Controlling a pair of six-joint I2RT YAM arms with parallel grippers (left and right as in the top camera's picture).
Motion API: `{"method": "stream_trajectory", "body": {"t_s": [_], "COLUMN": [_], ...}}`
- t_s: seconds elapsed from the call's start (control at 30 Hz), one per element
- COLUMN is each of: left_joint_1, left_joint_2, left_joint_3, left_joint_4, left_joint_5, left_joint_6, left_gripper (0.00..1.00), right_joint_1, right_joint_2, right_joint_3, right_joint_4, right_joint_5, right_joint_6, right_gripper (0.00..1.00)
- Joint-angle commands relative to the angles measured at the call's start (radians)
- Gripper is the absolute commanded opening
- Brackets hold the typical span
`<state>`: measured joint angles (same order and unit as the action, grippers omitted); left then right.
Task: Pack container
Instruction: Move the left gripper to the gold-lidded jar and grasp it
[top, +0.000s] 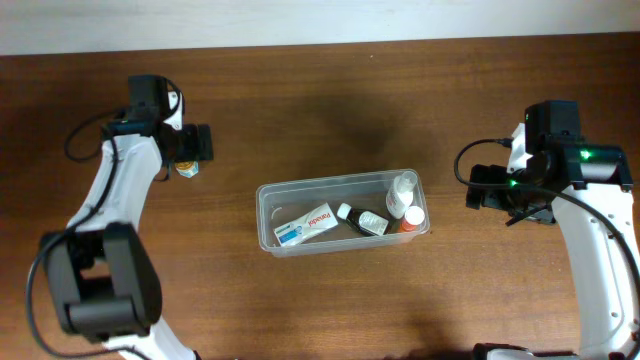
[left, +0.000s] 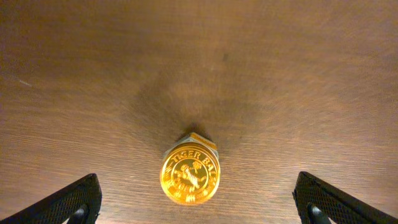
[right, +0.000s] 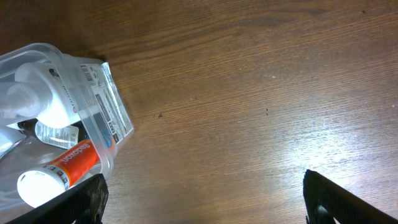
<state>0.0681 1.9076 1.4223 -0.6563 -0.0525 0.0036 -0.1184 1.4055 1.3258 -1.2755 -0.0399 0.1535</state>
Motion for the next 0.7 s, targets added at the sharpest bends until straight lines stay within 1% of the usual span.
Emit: {"method": "stream_trajectory", "body": {"t_s": [0.0, 0.1, 0.3, 0.4, 0.47, 0.5, 0.53, 0.63, 0.67], "left_joint_1": [0.005, 0.007, 0.007, 0.007, 0.007, 0.007, 0.007, 0.007, 0.007], "left_joint_2": [0.064, 0.122, 0.168, 0.182, 0.192, 0.193, 0.193, 0.193, 0.193], "left_joint_3": [0.012, 0.012, 0.012, 0.012, 0.012, 0.012, 0.012, 0.012, 0.012], "left_joint_4": [0.014, 0.034, 0.069, 0.076, 0.072, 0.071, 0.07, 0.069, 0.066], "left_joint_5": [0.031, 0.031, 0.03, 0.031, 0.03, 0.03, 0.03, 0.031, 0.03], "left_joint_6": [-0.019, -0.019, -0.019, -0.019, -0.019, -0.019, -0.019, -0.019, -0.019], "left_gripper": [0.99, 0.99, 0.99, 0.92, 0.77, 0.73, 0.7, 0.63, 0.59], "right_joint_1": [-0.006, -0.006, -0.006, -0.006, -0.006, -0.006, -0.006, -0.006, -0.006], "right_joint_2": [0.002, 0.002, 0.002, 0.002, 0.002, 0.002, 0.002, 0.002, 0.002], "right_joint_3": [0.0, 0.0, 0.0, 0.0, 0.0, 0.0, 0.0, 0.0, 0.0], "right_joint_4": [0.0, -0.001, -0.001, -0.003, -0.004, -0.004, -0.004, -0.003, -0.003], "right_joint_5": [-0.005, -0.005, -0.005, -0.005, -0.005, -0.005, -0.005, -0.005, -0.005], "right_joint_6": [-0.008, -0.008, -0.008, -0.008, -0.008, -0.008, -0.008, -0.008, -0.008], "right_gripper": [0.92, 0.92, 0.92, 0.92, 0.92, 0.92, 0.92, 0.92, 0.92]}}
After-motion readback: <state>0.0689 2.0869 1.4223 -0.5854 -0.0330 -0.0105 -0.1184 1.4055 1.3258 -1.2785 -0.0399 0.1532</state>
